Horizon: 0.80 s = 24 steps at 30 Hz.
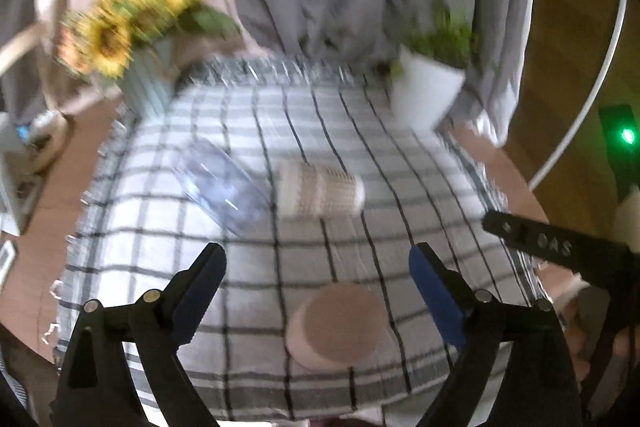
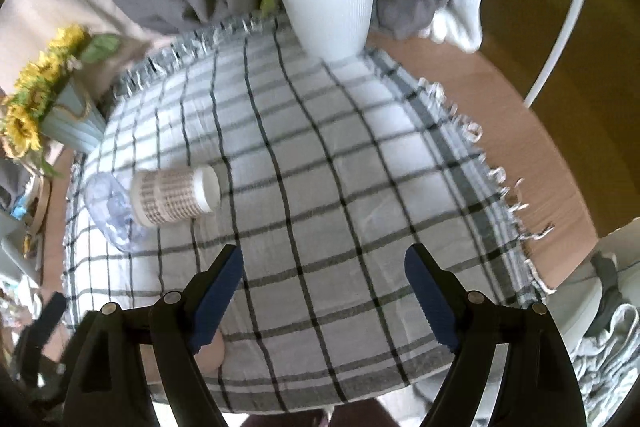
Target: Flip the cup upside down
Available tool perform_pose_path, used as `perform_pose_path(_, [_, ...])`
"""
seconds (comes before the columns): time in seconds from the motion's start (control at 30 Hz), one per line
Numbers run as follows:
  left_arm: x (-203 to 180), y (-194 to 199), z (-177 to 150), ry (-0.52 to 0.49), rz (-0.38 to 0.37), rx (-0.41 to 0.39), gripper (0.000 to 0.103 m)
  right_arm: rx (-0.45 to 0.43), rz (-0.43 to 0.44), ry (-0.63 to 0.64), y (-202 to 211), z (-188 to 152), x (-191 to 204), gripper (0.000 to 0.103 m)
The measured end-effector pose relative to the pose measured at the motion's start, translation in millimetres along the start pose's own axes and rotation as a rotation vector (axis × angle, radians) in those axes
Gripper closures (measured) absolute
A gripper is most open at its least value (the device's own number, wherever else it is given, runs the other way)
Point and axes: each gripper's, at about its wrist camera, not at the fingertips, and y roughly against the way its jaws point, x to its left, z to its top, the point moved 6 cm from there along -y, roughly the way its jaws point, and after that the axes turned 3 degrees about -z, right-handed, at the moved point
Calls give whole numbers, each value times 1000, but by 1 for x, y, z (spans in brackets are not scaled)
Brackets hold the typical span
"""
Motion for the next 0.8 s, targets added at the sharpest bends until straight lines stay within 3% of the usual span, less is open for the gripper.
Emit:
perform_pose_path(0.13, [18, 39, -6, -26, 89, -121, 4, -168, 26, 18, 45, -14, 12, 16])
perform_pose_path(0.27, [34, 70, -14, -29, 119, -185, 2, -292, 49, 30, 86, -38, 25, 9])
perform_pose_path(0.43, [49, 111, -32, -20, 134, -262, 0, -334, 52, 42, 120, -74, 40, 9])
perform_pose_path(0.8, [58, 160, -64, -31, 150, -278, 0, -454, 53, 93, 179, -131, 58, 8])
